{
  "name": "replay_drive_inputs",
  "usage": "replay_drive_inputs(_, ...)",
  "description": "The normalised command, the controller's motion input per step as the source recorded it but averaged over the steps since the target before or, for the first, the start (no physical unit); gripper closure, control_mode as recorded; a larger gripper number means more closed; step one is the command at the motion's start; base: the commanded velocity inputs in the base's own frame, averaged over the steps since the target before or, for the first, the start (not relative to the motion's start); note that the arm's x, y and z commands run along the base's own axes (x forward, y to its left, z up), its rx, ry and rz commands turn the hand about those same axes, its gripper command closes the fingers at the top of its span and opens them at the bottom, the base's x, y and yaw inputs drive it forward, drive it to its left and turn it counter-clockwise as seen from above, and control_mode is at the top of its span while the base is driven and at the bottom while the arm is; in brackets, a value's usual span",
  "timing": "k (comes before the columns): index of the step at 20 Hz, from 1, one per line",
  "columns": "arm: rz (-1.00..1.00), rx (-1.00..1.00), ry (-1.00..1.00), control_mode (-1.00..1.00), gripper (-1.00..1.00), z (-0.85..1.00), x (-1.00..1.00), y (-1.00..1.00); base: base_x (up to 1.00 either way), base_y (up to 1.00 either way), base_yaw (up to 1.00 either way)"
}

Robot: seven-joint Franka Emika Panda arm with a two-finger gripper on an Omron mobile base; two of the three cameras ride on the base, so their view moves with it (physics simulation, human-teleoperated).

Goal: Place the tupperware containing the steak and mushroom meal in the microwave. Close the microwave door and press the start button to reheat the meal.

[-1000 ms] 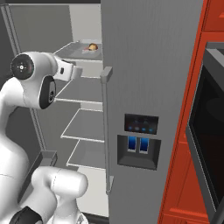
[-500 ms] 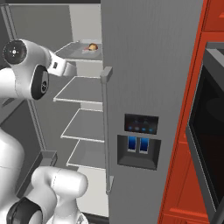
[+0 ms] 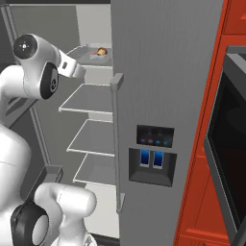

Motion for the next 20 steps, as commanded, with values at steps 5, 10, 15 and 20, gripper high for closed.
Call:
replay_drive_inputs(5, 0.00, 0.00, 0.01, -1.00, -1.00, -0.02, 0.45, 0.06, 0.00, 0.00, 0.00)
replay_drive_inputs(10, 0.00, 0.00, 0.05, -1.00, -1.00, 0.00, 0.50, 0.11, 0.00, 0.00, 0.00)
replay_drive_inputs(15, 0.00, 0.00, 0.02, -1.00, -1.00, 0.00, 0.46, 0.17, 0.00, 0.00, 0.00)
replay_drive_inputs(20, -0.01, 0.00, 0.00, -1.00, -1.00, 0.00, 0.38, 0.15, 0.00, 0.00, 0.00)
